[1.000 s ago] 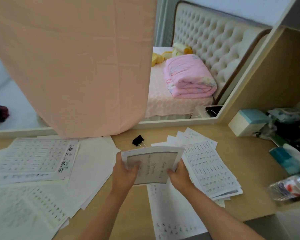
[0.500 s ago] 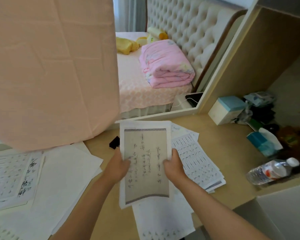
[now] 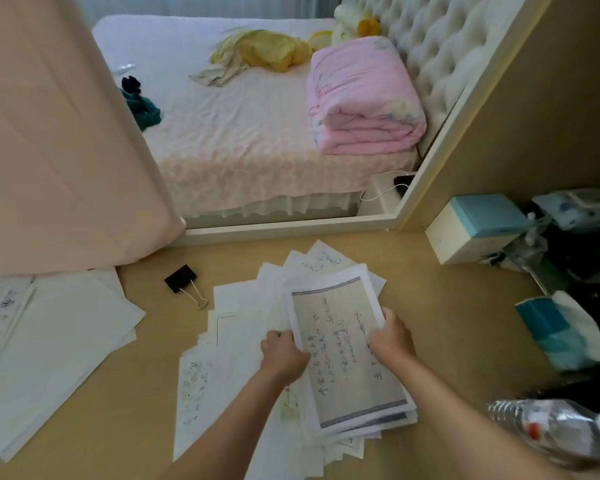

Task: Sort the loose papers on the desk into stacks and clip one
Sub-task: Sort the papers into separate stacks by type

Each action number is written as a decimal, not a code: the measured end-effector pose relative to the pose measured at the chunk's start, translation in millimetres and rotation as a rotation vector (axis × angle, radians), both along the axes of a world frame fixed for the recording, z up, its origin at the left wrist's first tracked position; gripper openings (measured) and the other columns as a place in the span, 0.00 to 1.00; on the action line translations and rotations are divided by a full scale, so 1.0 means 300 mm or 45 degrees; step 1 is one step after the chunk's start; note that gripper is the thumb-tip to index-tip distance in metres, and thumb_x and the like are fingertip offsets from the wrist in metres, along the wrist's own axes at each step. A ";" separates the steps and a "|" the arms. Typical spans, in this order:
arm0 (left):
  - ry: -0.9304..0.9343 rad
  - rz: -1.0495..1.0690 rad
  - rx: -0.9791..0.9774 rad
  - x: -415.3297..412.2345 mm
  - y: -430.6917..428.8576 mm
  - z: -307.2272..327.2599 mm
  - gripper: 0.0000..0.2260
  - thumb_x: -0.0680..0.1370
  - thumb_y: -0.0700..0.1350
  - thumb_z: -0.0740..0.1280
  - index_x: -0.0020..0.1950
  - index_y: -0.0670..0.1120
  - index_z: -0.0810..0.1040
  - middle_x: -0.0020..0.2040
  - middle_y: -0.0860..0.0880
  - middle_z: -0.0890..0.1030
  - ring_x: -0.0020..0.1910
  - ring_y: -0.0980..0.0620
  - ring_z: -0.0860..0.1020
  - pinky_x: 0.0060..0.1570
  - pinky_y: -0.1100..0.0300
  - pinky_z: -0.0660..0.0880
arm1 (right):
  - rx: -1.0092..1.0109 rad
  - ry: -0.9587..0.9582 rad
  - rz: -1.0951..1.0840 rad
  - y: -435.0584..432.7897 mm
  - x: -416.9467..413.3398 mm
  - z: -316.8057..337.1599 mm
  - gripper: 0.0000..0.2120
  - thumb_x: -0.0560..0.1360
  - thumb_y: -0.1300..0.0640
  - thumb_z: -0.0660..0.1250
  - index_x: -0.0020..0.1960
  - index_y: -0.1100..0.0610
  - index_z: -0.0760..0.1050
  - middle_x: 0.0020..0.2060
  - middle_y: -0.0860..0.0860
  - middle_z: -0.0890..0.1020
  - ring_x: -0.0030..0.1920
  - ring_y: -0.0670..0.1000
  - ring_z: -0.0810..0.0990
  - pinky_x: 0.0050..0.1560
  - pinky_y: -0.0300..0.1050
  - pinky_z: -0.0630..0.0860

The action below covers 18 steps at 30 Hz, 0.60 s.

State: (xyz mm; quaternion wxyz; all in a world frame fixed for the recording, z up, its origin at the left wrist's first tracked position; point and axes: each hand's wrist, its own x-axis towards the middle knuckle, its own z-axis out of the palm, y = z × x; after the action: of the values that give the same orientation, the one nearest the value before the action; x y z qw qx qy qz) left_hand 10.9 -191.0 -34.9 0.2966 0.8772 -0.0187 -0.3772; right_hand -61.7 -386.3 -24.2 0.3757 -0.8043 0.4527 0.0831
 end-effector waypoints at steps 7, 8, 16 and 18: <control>-0.094 0.442 0.031 -0.047 -0.059 -0.029 0.38 0.72 0.50 0.74 0.77 0.44 0.60 0.73 0.42 0.64 0.72 0.40 0.64 0.70 0.47 0.64 | 0.100 0.178 0.059 -0.065 0.000 -0.081 0.29 0.70 0.59 0.62 0.72 0.51 0.66 0.63 0.56 0.68 0.65 0.60 0.67 0.57 0.50 0.71; -0.059 0.492 0.027 -0.042 -0.062 -0.032 0.39 0.71 0.50 0.75 0.77 0.43 0.60 0.72 0.41 0.65 0.71 0.40 0.65 0.70 0.47 0.66 | 0.131 0.174 0.059 -0.063 -0.001 -0.086 0.30 0.70 0.59 0.64 0.72 0.51 0.65 0.63 0.56 0.69 0.64 0.60 0.69 0.59 0.50 0.73; 0.306 0.669 -0.356 0.046 -0.057 -0.002 0.23 0.70 0.40 0.76 0.63 0.41 0.74 0.55 0.43 0.82 0.49 0.44 0.82 0.47 0.50 0.81 | 0.210 0.103 0.129 -0.070 -0.036 -0.096 0.27 0.71 0.58 0.62 0.70 0.48 0.68 0.59 0.55 0.71 0.57 0.58 0.73 0.56 0.49 0.76; 0.283 0.531 -0.375 0.048 -0.071 0.011 0.19 0.71 0.35 0.72 0.61 0.41 0.77 0.54 0.42 0.82 0.50 0.43 0.81 0.48 0.49 0.81 | 0.213 0.103 0.153 -0.077 -0.044 -0.095 0.27 0.72 0.57 0.62 0.71 0.48 0.67 0.60 0.55 0.69 0.60 0.59 0.72 0.60 0.51 0.75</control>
State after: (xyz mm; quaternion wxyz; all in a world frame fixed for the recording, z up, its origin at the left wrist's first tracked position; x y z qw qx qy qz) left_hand 25.3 -212.4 -31.6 0.4925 0.7627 0.1404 -0.3949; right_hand -74.8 -409.3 -52.8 0.4173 -0.7918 0.4100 0.1755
